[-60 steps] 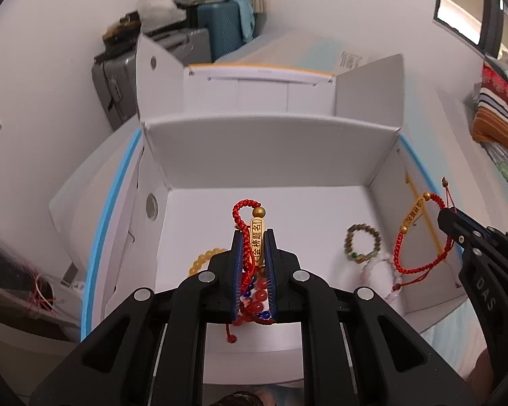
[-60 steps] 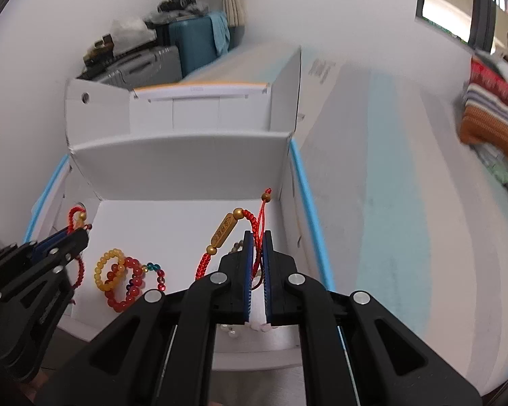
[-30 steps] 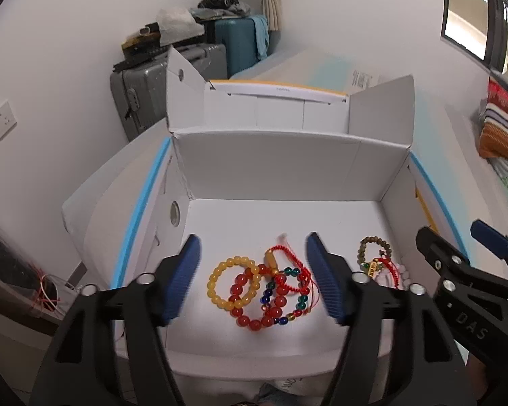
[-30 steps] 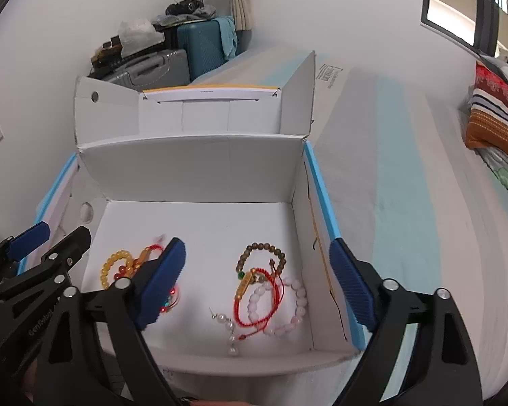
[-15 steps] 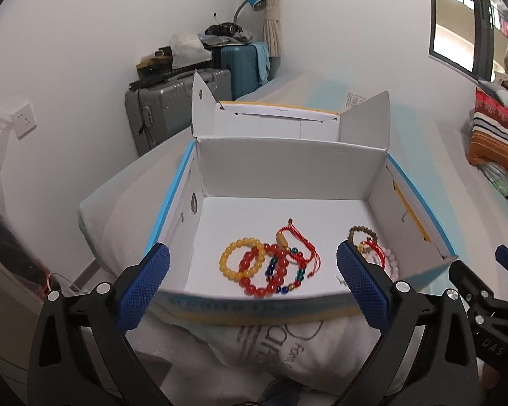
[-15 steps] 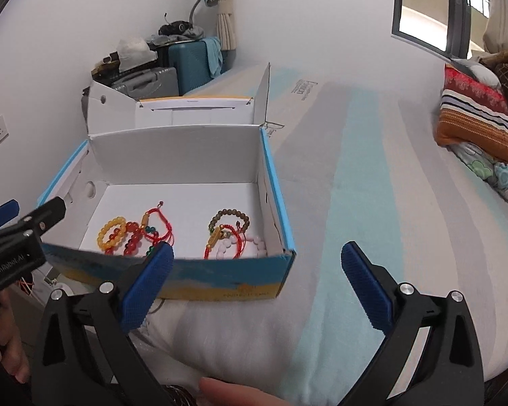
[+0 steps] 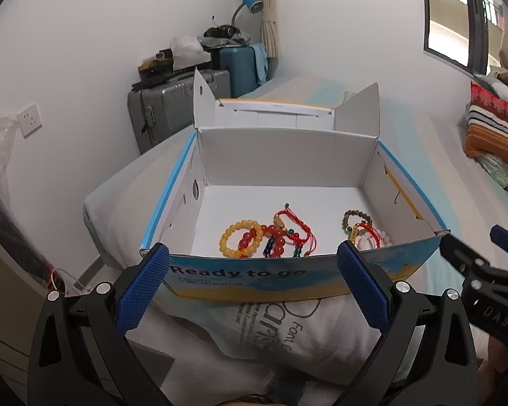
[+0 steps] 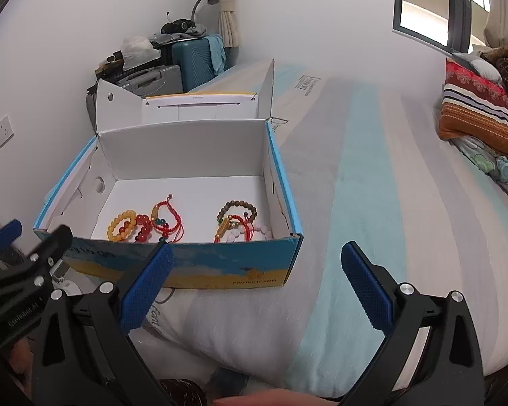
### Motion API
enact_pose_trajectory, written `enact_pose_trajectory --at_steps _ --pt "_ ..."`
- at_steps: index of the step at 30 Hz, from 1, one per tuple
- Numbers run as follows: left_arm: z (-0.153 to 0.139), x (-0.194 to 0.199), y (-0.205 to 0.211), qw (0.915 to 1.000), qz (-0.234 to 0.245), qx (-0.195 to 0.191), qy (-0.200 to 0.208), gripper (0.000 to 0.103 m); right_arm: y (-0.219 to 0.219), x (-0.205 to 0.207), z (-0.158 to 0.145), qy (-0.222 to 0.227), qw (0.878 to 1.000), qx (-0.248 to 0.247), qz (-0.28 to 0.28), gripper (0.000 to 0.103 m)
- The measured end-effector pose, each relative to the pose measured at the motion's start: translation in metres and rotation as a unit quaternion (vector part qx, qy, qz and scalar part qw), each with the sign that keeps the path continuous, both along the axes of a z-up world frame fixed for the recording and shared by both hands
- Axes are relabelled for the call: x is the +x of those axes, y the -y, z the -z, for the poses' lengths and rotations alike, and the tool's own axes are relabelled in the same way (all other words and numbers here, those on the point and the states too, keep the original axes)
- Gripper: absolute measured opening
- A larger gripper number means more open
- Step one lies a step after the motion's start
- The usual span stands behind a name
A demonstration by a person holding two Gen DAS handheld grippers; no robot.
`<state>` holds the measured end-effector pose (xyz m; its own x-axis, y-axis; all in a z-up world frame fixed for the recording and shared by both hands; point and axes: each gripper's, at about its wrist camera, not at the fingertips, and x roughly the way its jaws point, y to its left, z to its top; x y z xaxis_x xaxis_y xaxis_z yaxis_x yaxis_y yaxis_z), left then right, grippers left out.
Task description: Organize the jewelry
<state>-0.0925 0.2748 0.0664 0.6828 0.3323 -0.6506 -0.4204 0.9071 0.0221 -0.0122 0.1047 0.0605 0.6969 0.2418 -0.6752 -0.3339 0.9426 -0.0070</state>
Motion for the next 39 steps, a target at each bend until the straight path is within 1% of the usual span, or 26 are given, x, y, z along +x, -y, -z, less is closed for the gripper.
enact_pose_trajectory --at_steps 6,10,17,20,25,28,35,39 --pt "-0.001 0.001 -0.003 1.0000 -0.007 -0.005 0.000 0.097 0.001 0.005 -0.003 -0.001 1.000 0.004 0.007 0.095" --pt "-0.001 0.000 -0.007 0.9997 -0.013 -0.020 0.004 0.097 -0.001 0.005 -0.002 0.000 1.000 0.001 0.007 0.095" --pt "-0.001 0.002 0.000 0.9999 -0.005 -0.011 0.004 0.097 -0.005 0.004 -0.001 0.004 1.000 -0.010 0.005 0.095" --pt "-0.001 0.002 -0.001 0.9997 -0.002 -0.024 0.008 0.097 -0.005 0.003 0.000 0.004 1.000 -0.010 0.004 0.095" --pt "-0.001 0.002 0.000 0.9998 -0.007 -0.015 0.007 0.097 -0.005 0.003 0.001 0.005 1.000 -0.012 0.000 0.095" --pt "-0.001 0.002 0.001 0.9999 -0.015 -0.002 0.006 0.097 -0.005 0.003 0.001 0.005 1.000 -0.012 0.001 0.095" --pt "-0.002 0.003 0.002 1.0000 -0.008 0.000 0.005 0.097 -0.004 0.005 0.002 0.003 1.000 -0.014 0.005 0.095" --pt "-0.002 0.001 0.005 0.9999 0.004 -0.008 0.011 0.097 -0.003 0.005 0.002 0.004 1.000 -0.015 0.006 0.095"
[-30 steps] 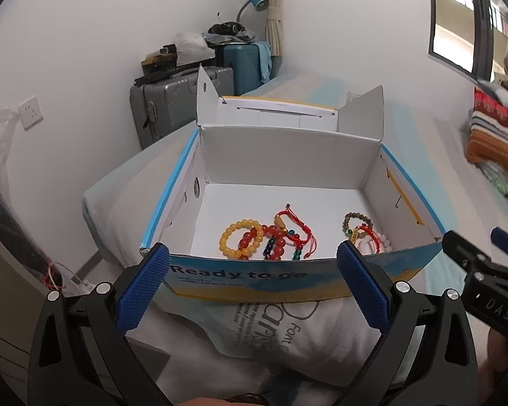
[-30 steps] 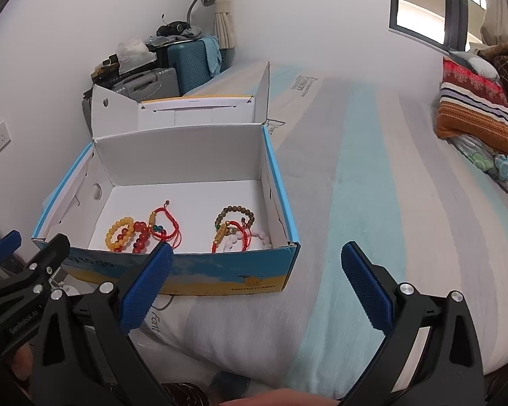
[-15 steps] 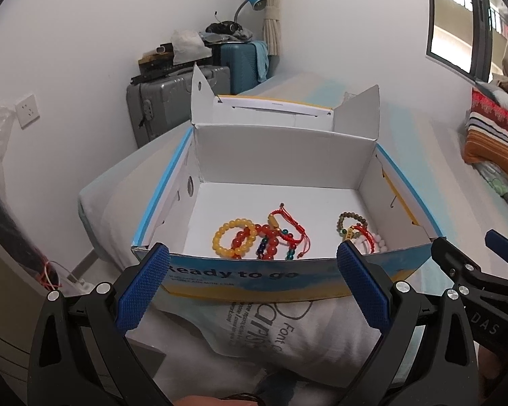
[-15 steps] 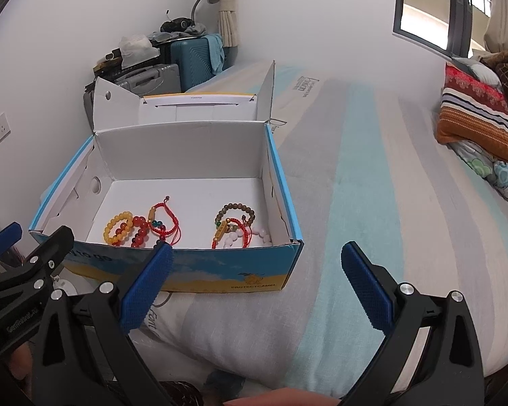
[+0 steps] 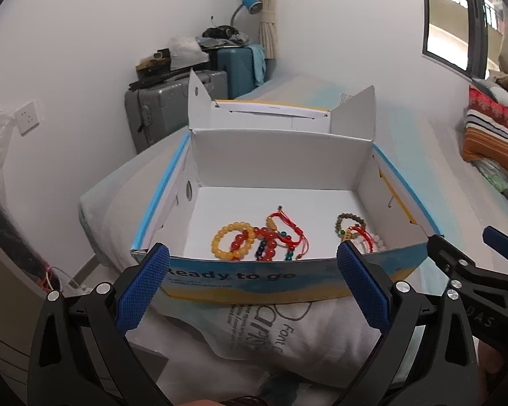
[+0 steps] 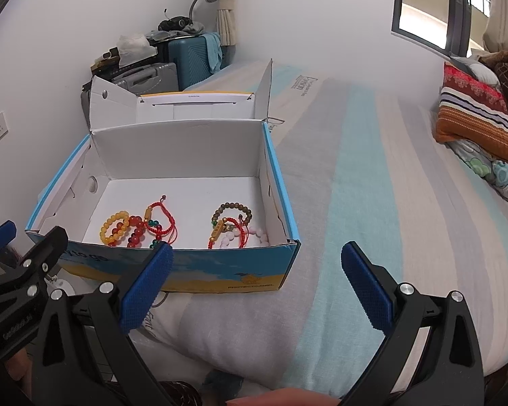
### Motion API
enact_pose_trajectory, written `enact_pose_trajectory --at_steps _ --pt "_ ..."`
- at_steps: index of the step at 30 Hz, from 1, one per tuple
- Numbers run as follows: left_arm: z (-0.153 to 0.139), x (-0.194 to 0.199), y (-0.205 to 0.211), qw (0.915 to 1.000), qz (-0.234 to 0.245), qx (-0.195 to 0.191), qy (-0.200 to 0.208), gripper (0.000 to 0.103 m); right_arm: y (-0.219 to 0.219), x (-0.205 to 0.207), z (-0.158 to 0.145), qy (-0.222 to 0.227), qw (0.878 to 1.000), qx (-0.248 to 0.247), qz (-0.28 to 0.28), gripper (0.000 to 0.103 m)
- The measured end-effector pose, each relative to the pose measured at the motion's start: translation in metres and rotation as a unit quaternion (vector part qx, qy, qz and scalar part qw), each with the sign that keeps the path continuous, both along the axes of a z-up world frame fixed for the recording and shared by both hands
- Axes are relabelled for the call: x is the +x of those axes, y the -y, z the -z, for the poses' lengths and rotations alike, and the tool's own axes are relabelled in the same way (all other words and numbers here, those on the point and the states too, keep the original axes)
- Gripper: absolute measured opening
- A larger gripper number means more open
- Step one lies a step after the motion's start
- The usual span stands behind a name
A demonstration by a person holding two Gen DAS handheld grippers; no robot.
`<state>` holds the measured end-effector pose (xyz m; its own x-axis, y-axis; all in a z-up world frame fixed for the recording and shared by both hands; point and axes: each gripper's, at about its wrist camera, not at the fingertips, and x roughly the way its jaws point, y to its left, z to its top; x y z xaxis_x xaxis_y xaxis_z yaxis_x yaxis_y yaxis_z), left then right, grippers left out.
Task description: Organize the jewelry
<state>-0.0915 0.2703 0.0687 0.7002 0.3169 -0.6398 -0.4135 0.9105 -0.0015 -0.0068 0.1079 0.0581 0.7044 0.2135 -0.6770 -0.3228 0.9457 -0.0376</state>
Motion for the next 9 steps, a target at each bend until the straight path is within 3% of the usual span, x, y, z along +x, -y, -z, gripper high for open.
enact_pose_trajectory --at_steps 9 --pt "0.0010 0.0014 -0.0028 0.9999 -0.010 -0.002 -0.008 0.097 0.0016 0.0007 0.0005 0.000 1.000 -0.002 -0.001 0.095"
